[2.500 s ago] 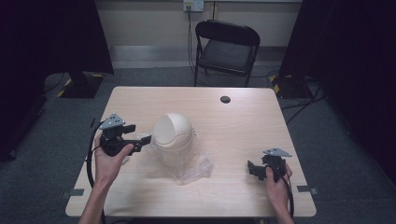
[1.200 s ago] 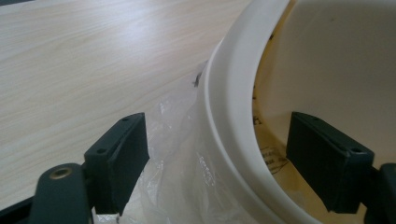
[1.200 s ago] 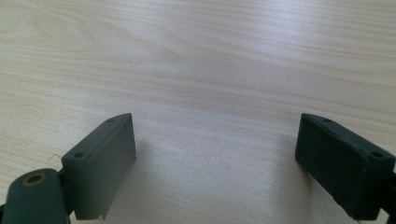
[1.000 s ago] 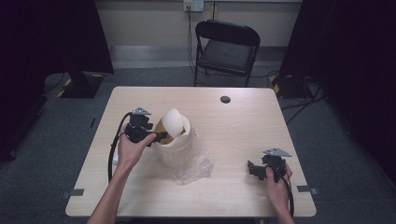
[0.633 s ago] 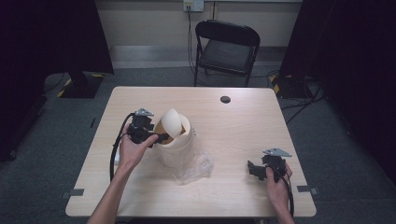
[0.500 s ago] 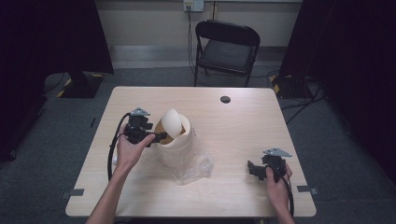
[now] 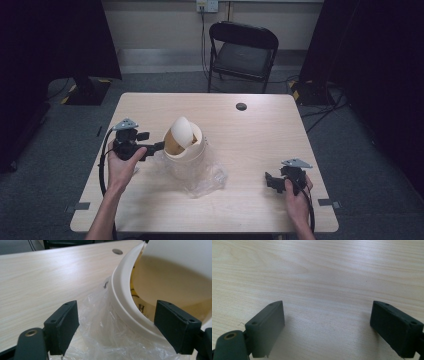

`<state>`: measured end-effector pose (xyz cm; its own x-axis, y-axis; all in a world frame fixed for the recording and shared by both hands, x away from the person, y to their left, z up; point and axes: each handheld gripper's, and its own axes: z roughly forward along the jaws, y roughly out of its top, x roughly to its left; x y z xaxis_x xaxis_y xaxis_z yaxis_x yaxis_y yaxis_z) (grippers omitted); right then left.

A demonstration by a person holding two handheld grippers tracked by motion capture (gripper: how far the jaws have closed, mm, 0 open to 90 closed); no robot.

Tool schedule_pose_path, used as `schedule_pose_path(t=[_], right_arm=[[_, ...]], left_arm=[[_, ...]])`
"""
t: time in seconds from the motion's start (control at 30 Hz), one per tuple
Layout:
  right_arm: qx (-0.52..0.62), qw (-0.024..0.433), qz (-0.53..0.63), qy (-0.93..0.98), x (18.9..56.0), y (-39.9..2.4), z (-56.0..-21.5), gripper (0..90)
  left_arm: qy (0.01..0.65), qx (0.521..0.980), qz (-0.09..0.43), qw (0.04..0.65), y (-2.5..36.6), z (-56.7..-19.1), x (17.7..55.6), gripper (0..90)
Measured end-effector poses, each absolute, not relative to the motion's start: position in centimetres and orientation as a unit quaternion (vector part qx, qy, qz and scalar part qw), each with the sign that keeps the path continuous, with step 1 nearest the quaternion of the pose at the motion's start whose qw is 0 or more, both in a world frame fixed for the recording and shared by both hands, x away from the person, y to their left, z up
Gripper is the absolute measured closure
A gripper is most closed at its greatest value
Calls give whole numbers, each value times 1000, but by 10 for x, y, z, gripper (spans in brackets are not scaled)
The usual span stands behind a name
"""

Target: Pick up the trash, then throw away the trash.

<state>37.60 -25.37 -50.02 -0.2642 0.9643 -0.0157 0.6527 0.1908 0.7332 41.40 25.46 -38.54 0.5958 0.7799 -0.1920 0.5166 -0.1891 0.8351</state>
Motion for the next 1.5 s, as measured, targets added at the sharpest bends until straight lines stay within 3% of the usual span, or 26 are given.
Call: schedule_pose_path(t=[0.13,0.27,0.73,0.9,1.3,1.37,1.43,1.5], right_arm=[[553,248,314,731,376,-254,-500,114],[553,248,314,731,376,-254,-500,114],[553,248,314,731,376,-254,-500,113],[553,248,314,731,376,-254,-500,113],[553,248,314,731,376,-254,-500,114],[553,248,314,731,376,-254,-500,113],[553,248,314,731,376,-254,-500,113],[553,248,314,731,376,-254,-500,113]], left_arm=[[424,754,134,484,259,-380,411,198],[424,765,158,458,268,-380,406,199],[471,752,147,437,310,-419,389,260],[474,758,153,421,318,-430,381,357],[502,758,145,390,336,-461,376,352],[501,762,139,385,337,-467,375,392],[495,770,146,376,338,-472,374,493],[498,767,151,376,339,-473,373,502]])
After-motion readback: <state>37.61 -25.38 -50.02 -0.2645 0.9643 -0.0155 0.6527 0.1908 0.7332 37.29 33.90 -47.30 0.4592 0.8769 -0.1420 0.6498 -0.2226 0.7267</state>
